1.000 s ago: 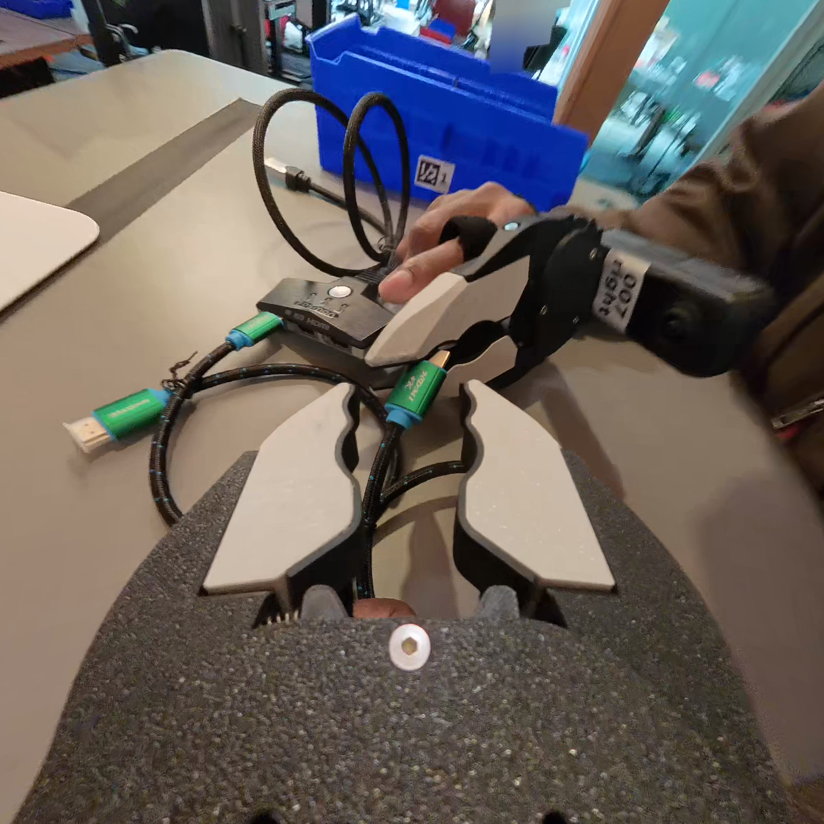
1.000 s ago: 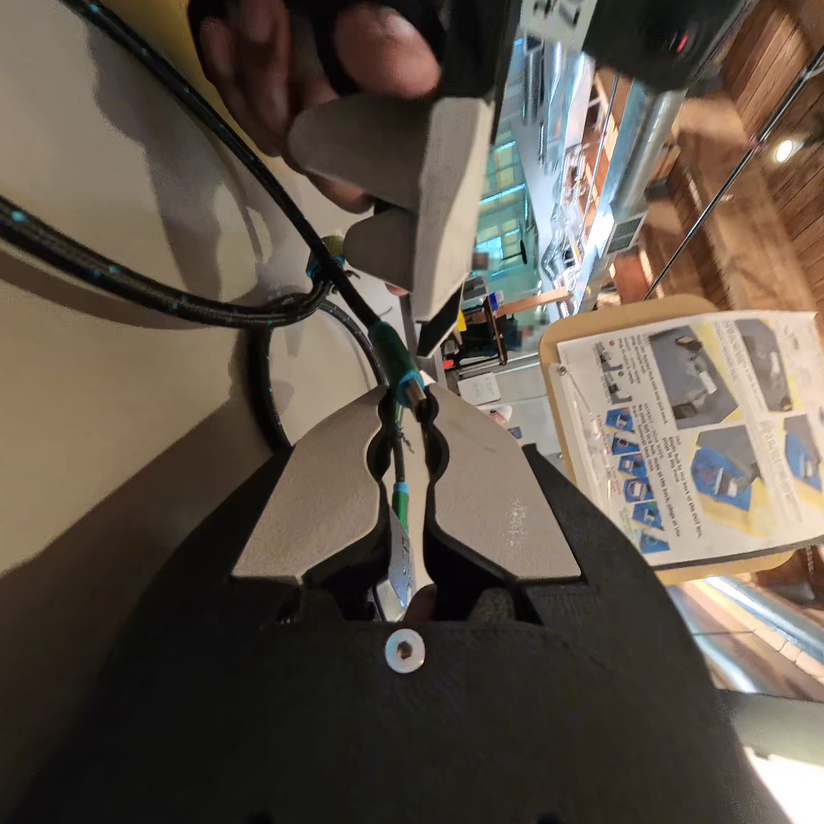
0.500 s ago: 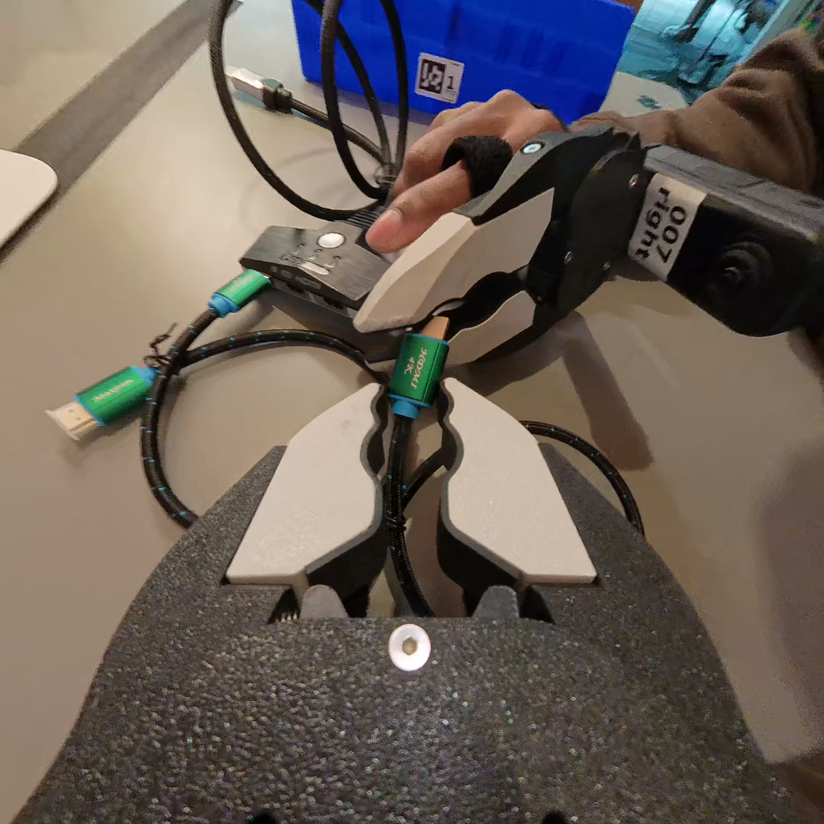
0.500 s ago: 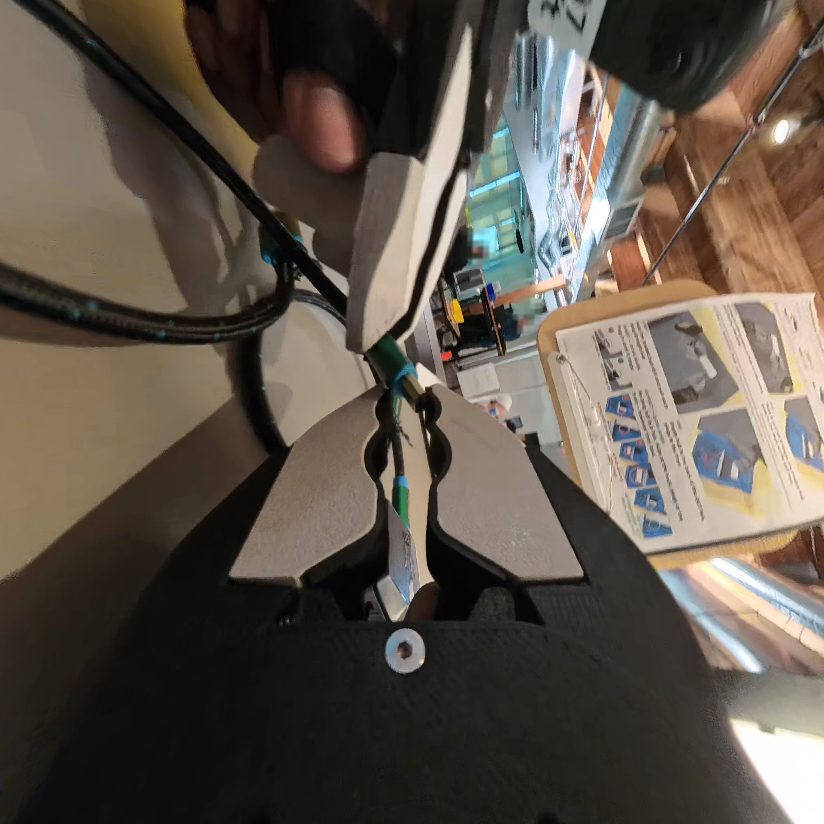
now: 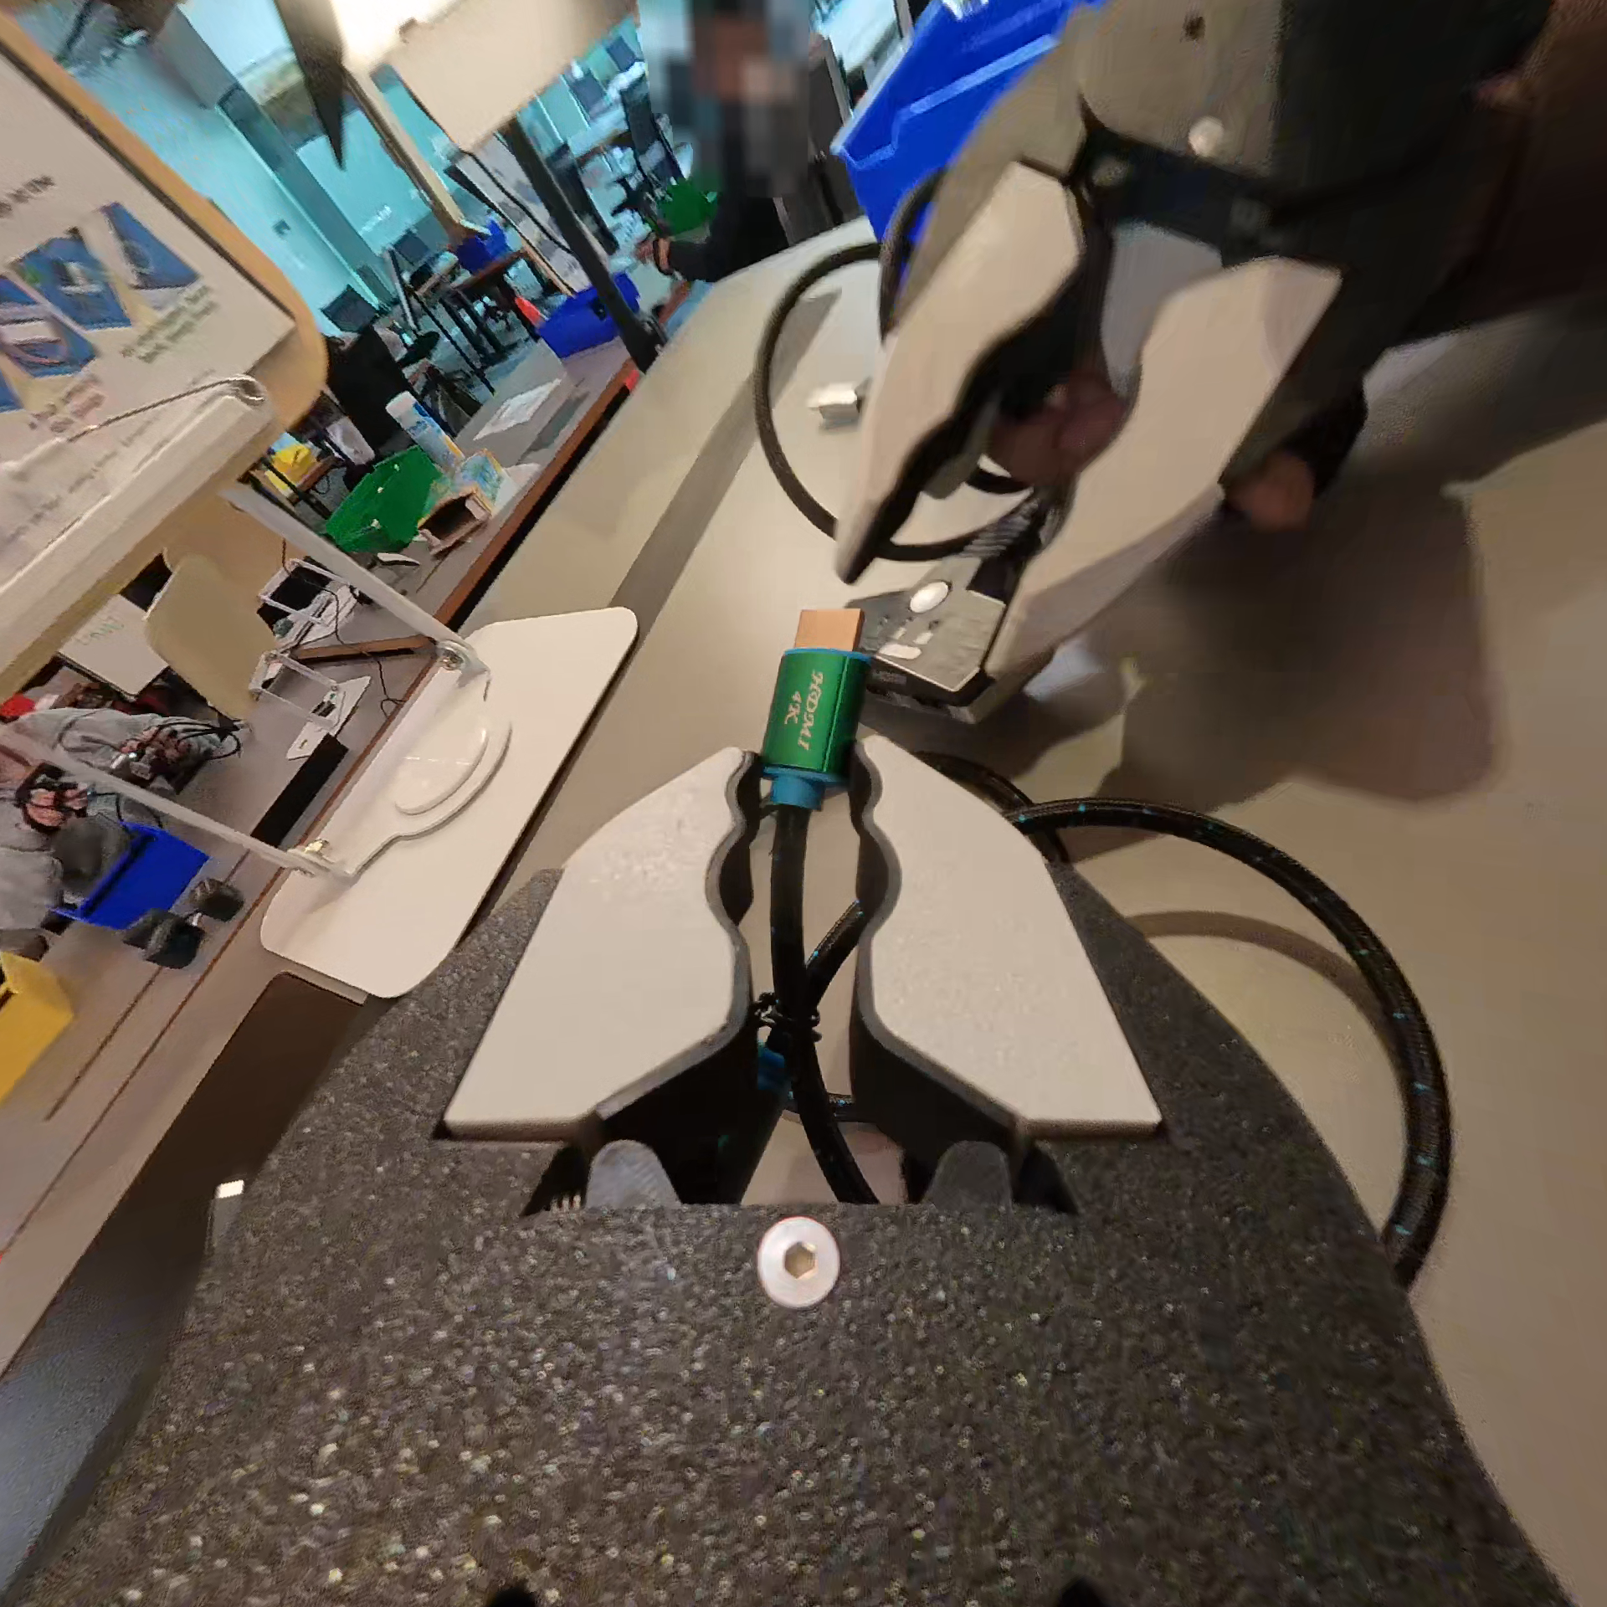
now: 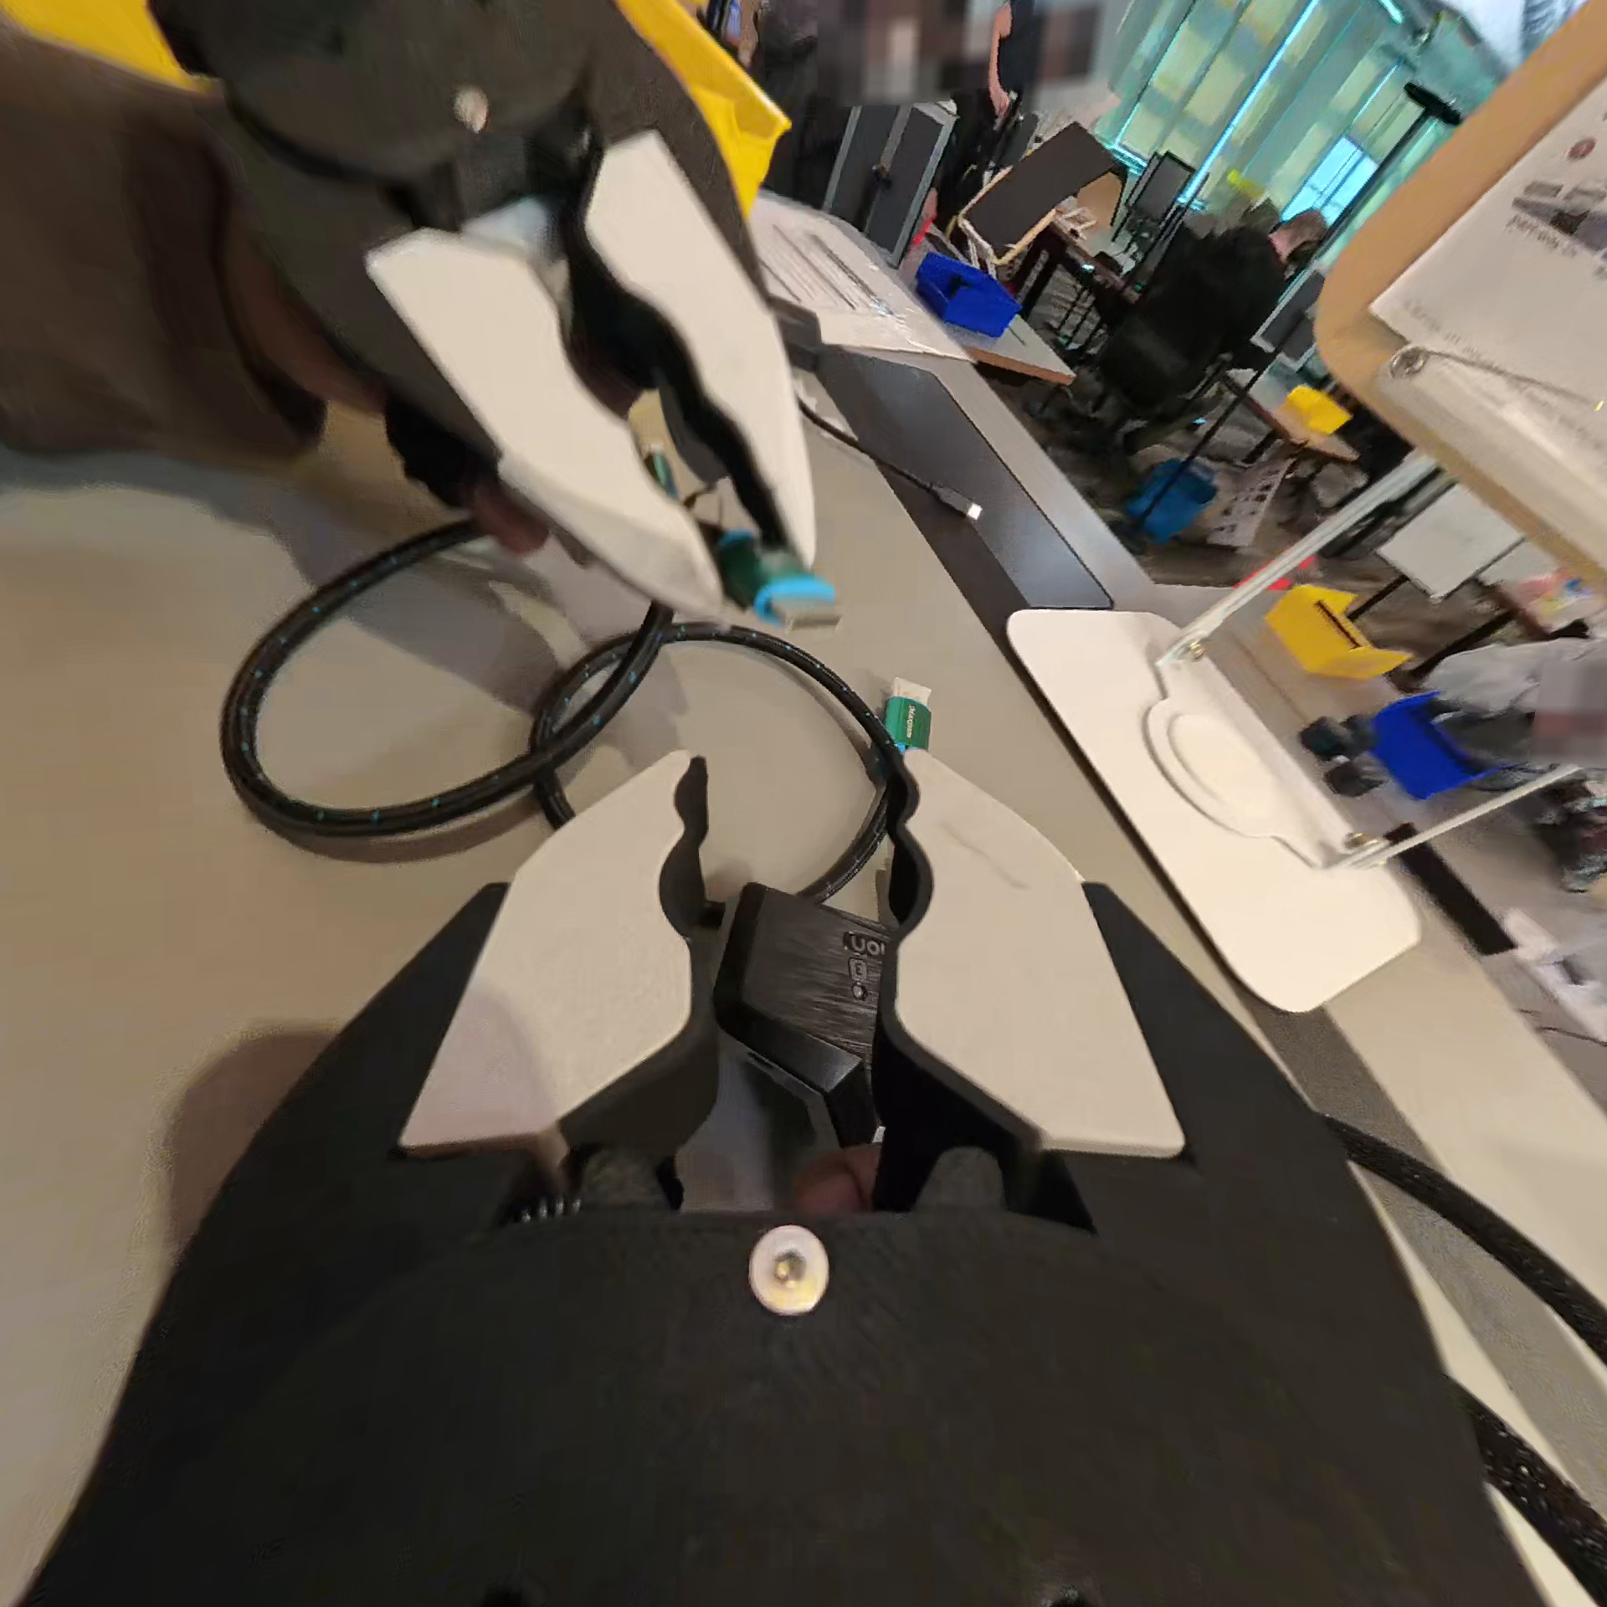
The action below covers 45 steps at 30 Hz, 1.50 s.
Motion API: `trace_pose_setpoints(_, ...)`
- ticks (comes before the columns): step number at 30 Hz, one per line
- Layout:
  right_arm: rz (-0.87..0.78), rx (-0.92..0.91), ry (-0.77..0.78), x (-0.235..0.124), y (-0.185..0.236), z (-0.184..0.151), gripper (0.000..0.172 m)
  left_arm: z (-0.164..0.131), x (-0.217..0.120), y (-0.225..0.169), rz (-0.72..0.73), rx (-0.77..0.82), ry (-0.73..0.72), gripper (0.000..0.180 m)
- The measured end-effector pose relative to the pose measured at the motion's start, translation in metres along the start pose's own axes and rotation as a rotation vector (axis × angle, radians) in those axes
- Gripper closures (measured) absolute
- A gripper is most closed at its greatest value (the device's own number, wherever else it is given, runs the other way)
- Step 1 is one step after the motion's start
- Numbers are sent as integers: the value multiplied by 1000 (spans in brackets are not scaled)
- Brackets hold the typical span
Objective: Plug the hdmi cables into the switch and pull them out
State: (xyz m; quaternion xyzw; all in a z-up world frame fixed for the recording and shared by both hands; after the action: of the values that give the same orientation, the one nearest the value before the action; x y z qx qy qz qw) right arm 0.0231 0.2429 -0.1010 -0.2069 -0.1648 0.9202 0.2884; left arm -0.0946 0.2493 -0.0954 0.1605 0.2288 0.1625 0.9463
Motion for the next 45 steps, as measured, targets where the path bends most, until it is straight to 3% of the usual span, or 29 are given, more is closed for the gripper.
trace_pose_setpoints(4,55,111,-5,-2,-3,3,131,-3,17,-13,-44,87,85,162)
trace_pose_setpoints(11,165,106,99,1,8,-10,136,3,29,-28,-94,181,106,163)
trace_pose_setpoints(16,265,208,118,0,13,-10,137,5,32,-34,-103,236,131,165)
trace_pose_setpoints(24,329,387,193,3,11,-12,148,2,35,-35,-103,245,148,166)
trace_pose_setpoints(31,267,279,150,5,9,-13,151,2,37,-28,-25,228,162,154)
trace_pose_setpoints(36,227,303,121,6,6,-8,151,3,43,-33,11,310,215,147)
trace_pose_setpoints(43,214,330,116,5,1,-6,151,5,54,-29,129,401,266,164)
trace_pose_setpoints(45,176,279,137,3,-3,-8,141,6,58,-30,134,408,271,165)
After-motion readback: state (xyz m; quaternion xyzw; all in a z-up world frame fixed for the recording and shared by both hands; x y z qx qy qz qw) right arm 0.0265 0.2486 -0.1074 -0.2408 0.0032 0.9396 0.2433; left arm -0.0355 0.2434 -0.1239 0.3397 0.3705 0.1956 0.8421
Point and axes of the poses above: each gripper's, where its closed fingertips meet, x out along the fingers, z out of its top, y = z × x across the jaws, the point moved 5 cm from there along -x, back along the fingers, and after that the axes turned 7 degrees about -z, right-handed, at the moved point
